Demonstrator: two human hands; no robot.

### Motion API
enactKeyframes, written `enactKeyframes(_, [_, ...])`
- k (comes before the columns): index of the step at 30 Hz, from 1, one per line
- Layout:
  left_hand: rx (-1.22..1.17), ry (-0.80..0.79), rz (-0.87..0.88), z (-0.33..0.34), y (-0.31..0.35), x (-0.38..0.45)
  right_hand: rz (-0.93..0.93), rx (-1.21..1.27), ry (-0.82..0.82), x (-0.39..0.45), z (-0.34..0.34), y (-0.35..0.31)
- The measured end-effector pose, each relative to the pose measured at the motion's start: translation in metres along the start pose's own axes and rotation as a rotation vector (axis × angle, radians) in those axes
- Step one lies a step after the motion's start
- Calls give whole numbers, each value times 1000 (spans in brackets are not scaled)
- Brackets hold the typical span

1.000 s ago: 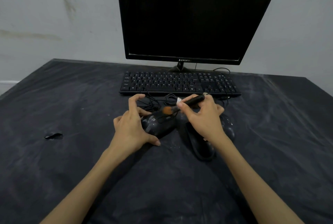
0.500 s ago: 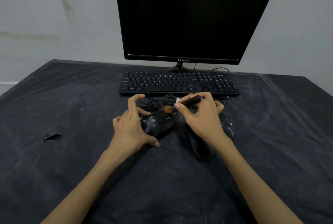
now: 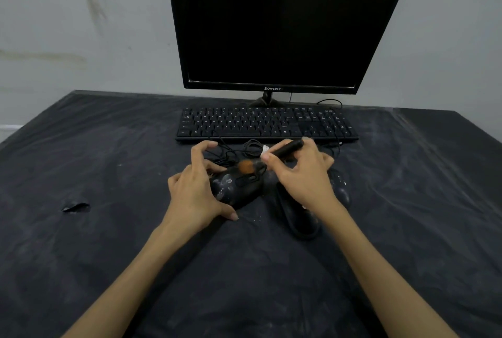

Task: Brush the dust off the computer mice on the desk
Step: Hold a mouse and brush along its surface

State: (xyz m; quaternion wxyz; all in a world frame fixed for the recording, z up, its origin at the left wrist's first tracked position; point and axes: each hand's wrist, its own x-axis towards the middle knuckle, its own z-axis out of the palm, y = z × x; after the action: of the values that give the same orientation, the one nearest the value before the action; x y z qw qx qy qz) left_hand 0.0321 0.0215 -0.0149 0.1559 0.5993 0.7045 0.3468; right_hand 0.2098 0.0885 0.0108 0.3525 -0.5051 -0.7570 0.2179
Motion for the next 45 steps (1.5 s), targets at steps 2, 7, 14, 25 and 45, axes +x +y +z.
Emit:
enactKeyframes(2, [-8, -1, 2, 1, 0, 0, -24, -118, 33, 4, -3, 5])
enactKeyframes(7, [2, -4, 16, 1, 1, -1, -56, 138, 63, -2, -1, -10])
enactKeyframes(14, [-8, 0, 29, 1, 1, -1, -102, -274, 130, 5, 1, -4])
enactKeyframes(25, [-5, 1, 25, 1, 1, -1, -78, 3, 110, -1, 2, -3])
enactKeyframes(45, [12, 135, -42, 12, 6, -12, -15, 153, 201, -2, -15, 2])
